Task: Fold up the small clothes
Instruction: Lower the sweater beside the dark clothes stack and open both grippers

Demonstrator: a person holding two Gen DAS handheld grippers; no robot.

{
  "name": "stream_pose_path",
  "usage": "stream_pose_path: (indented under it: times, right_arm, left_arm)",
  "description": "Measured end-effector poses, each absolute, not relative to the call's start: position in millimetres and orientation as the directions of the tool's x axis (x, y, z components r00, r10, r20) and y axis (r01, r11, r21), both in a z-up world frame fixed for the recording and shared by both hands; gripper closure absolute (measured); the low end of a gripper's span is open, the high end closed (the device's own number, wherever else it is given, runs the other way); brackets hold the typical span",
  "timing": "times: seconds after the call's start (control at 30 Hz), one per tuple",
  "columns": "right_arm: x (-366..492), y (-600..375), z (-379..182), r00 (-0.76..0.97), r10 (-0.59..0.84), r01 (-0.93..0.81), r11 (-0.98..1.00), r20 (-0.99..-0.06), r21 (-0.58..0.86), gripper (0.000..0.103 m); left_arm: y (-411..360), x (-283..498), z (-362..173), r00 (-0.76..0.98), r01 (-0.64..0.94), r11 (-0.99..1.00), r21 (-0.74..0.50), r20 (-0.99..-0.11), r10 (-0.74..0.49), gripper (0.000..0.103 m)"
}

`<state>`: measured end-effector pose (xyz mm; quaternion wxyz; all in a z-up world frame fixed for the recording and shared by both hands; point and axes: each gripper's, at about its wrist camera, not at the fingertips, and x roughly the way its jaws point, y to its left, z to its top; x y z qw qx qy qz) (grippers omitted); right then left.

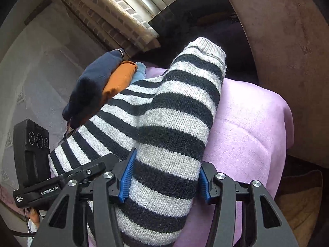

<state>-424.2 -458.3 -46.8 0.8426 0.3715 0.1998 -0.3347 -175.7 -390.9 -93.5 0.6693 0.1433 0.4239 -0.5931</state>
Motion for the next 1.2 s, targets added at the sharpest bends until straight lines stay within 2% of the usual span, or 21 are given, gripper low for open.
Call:
stream_pose_path:
  times: [0.07, 0.2, 0.43, 0.57, 0.67, 0.73, 0.87, 1.0, 1.2]
  right_arm:
    - [-421.6, -456.8, -45.4, 0.687, -0.419, 0.72, 0.505, -0.594, 0.476, 0.048]
    - [-421.3, -455.9, -43.5, 0.672, -0.424, 0.733, 0.495, -0.607, 0.466, 0.042]
    - [-427.1, -442.4, -27.6, 0.606, -0.473, 0.785, 0.489, -0.64, 0.381, 0.036]
    - [-433.0, -425.2, -5.3, 0.543, -0.562, 0.826, 0.489, -0.624, 0.279, 0.036]
    - [-436.1, -410.7, 13.6, 0.523, -0.619, 0.84, 0.493, -0.587, 0.228, 0.037]
    - [-433.6, -402.7, 19.9, 0.521, -0.629, 0.839, 0.501, -0.577, 0.212, 0.043]
    - [-418.3, -391.8, 9.4, 0.505, -0.605, 0.835, 0.522, -0.616, 0.173, 0.054]
    - [-406.9, -384.7, -6.6, 0.435, -0.638, 0.863, 0.498, -0.635, 0.091, 0.052]
    - [-415.2, -371.6, 2.6, 0.448, -0.619, 0.869, 0.473, -0.645, 0.149, 0.052]
  left_arm:
    - [-388.4, -166.7, -100.1, -0.066, 0.901, 0.278, -0.334, -0.738, -0.671, 0.019]
    - [-381.9, -158.1, -100.2, -0.081, 0.892, 0.282, -0.355, -0.738, -0.67, 0.019]
    - [-357.5, -170.9, -78.1, 0.095, 0.947, 0.284, -0.147, -0.72, -0.687, 0.015]
    - [-347.3, -168.0, -61.7, 0.174, 0.944, 0.318, -0.091, -0.681, -0.711, 0.015]
    - [-345.2, -160.7, -57.5, 0.205, 0.933, 0.35, -0.088, -0.667, -0.716, 0.015]
    - [-345.5, -159.8, -60.0, 0.23, 0.932, 0.358, -0.06, -0.665, -0.71, 0.014]
    - [-350.6, -167.8, -67.1, 0.281, 0.931, 0.366, 0.01, -0.659, -0.698, 0.011]
    - [-350.7, -173.0, -69.1, 0.287, 0.934, 0.355, 0.033, -0.66, -0.694, 0.011]
    - [-344.0, -177.1, -65.1, 0.296, 0.934, 0.353, 0.047, -0.653, -0.697, 0.011]
